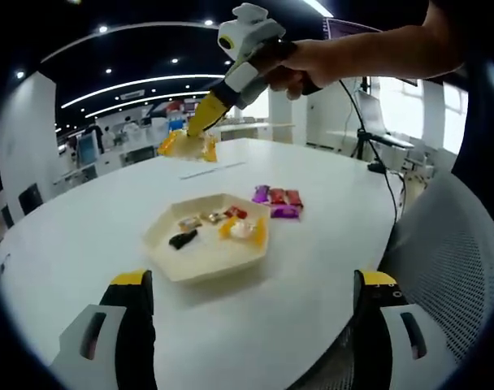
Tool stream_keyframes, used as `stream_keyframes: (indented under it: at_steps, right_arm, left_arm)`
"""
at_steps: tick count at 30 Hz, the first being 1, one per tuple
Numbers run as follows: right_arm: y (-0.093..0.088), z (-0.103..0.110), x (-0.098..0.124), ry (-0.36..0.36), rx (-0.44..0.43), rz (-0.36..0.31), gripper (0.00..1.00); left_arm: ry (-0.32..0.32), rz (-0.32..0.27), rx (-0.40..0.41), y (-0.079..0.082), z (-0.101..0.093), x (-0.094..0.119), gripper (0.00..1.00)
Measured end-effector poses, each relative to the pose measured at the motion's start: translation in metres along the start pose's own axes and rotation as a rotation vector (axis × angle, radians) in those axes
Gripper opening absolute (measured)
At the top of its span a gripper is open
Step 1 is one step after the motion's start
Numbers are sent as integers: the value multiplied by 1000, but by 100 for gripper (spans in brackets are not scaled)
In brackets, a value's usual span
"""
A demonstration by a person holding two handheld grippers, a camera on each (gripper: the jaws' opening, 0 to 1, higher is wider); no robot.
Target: Place the target food into the container with the food tongs after gripping and lifting it, then release it inside without dropping or visibly crushing the food.
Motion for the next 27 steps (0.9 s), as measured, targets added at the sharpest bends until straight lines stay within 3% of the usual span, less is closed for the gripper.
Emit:
stream_keyframes:
  at_steps: [16,23,27]
  right_arm:
    - [-6,1,-2,3,29,-9,25]
    - [-4,-3,2,4,60,-47,26]
    - [-5,-6,9,23,30,-66,27]
  left_arm:
    - [0,8,5,0,-1,0,99]
    - [15,6,8,0,2,0,99]
    - [17,9,11,-1,2,0,99]
Point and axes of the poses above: the point that each gripper's makers call its tool centre point, and the gripper's own axes: x roughly backward along the fingers, z roughly to its left, y roughly out of its top, the point moved 8 cm from there along x, roughly backward along the fingers, and after that the axes turned 3 degrees about x, right-handed, at the moved point
